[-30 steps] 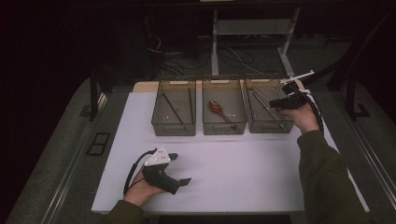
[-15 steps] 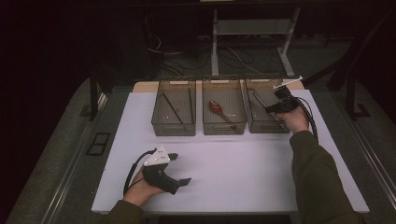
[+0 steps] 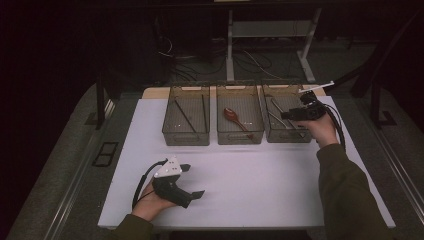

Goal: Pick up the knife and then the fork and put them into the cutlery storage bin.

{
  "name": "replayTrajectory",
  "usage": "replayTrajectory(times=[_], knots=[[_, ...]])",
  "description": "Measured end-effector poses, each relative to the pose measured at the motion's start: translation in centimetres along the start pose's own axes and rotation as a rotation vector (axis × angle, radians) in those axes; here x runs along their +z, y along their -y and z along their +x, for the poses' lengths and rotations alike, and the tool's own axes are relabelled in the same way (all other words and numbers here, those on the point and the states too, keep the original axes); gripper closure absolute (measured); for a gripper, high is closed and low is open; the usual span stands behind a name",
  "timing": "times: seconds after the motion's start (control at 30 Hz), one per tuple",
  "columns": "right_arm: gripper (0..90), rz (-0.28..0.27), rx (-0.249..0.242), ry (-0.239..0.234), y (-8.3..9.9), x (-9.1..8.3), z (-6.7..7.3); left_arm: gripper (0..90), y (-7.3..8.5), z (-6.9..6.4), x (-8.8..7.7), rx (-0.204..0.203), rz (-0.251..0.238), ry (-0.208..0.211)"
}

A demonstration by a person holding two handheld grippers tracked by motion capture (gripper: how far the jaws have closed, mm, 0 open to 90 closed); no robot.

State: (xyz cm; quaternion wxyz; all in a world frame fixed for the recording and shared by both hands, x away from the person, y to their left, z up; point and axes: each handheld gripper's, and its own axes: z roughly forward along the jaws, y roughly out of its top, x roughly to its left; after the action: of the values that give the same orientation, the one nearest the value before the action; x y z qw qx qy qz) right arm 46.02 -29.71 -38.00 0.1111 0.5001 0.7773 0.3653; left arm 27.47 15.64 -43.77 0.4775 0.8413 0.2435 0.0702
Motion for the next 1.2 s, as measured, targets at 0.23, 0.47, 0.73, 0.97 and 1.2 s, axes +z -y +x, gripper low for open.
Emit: replayTrajectory(times=[0.23,0.47,0.73,0.97,1.2], knots=[[41.1,-0.076,-0.008,-0.081,1.0,-2.0,0.8,0.0,0.0,0.2,0.0,-0.01,0.0,-0.009],[34.3,-0.115,-0.047,-0.13,2.7,-3.2,2.4,0.0,0.0,0.1,-0.1,-0.014,-0.005,-0.012],[27.6,-0.15,-0.134,-0.137,4.8,-4.2,4.8,0.0,0.0,0.2,-0.1,-0.02,-0.011,-0.013],[25.2,-0.148,-0.161,-0.181,7.7,-4.8,6.8,0.0,0.0,0.2,-0.2,-0.018,-0.011,-0.01],[23.9,-0.147,-0.207,-0.201,10.3,-5.3,8.5,0.0,0.0,0.1,-0.4,-0.014,-0.006,-0.014]])
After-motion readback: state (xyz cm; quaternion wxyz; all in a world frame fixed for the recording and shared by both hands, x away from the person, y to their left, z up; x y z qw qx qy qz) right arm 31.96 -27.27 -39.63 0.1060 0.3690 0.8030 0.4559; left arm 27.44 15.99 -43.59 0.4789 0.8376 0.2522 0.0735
